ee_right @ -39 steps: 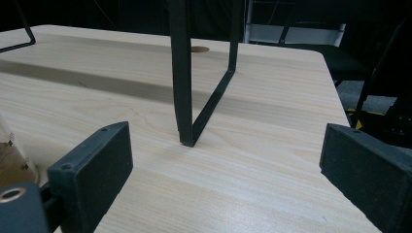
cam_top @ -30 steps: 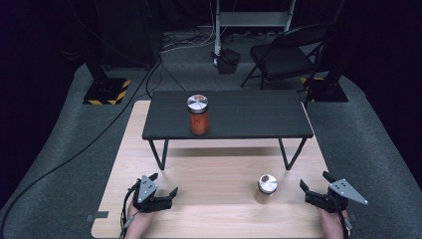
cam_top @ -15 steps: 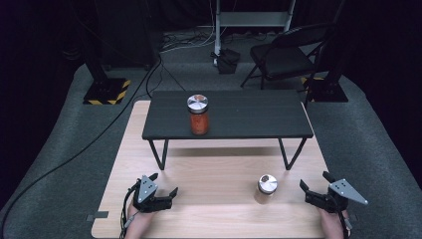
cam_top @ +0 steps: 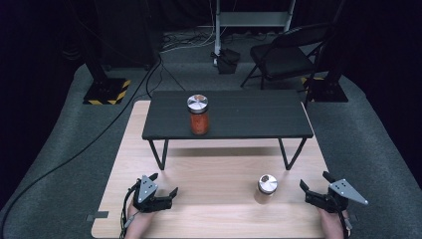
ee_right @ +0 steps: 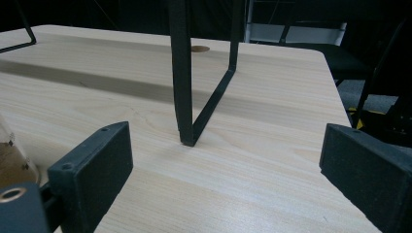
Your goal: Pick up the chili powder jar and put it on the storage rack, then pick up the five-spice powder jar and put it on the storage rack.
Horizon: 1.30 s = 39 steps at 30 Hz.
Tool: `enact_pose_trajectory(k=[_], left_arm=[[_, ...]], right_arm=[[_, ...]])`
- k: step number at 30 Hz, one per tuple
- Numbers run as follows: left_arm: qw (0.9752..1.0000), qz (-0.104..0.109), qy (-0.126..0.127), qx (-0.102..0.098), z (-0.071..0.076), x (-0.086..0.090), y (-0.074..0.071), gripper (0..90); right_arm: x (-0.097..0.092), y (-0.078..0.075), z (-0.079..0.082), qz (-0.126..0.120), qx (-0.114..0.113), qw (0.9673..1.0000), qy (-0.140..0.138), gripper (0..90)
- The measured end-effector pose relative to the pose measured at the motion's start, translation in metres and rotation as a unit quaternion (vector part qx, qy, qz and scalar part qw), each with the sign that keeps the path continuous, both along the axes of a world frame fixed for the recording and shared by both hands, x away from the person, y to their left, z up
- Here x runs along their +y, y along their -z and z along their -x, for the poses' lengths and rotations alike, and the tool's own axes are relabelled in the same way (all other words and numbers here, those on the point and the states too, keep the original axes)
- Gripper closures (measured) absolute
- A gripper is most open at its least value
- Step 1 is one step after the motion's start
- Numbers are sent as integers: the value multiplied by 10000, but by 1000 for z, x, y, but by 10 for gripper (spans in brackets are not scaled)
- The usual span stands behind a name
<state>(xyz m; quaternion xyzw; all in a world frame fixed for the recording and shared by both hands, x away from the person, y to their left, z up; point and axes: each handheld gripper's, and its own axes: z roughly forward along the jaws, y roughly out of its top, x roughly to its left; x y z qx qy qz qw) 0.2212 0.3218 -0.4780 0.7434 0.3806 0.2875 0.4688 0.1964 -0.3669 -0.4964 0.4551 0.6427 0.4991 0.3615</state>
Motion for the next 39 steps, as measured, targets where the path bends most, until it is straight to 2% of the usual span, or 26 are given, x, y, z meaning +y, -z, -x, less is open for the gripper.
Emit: enact_pose_trajectory(k=[22,25,28,33,39], left_arm=[[10000,-12,8,10,0,0,0,87],[10000,-29,14,-4,0,-1,0,87],[10000,-13,12,9,-1,0,0,87],[10000,-8,7,7,-1,0,0,87],[10000,-12,7,3,-1,0,0,87]], right_arm=[[-2,0,0,-16,-4,10000,-56,41],[-6,1,-1,-62,-3,9998,-165,37],[-13,2,-4,-157,-29,9990,-419,35],[-16,1,-5,-164,-77,9974,-691,37],[-21,-2,-12,-160,-30,9932,-1155,49]])
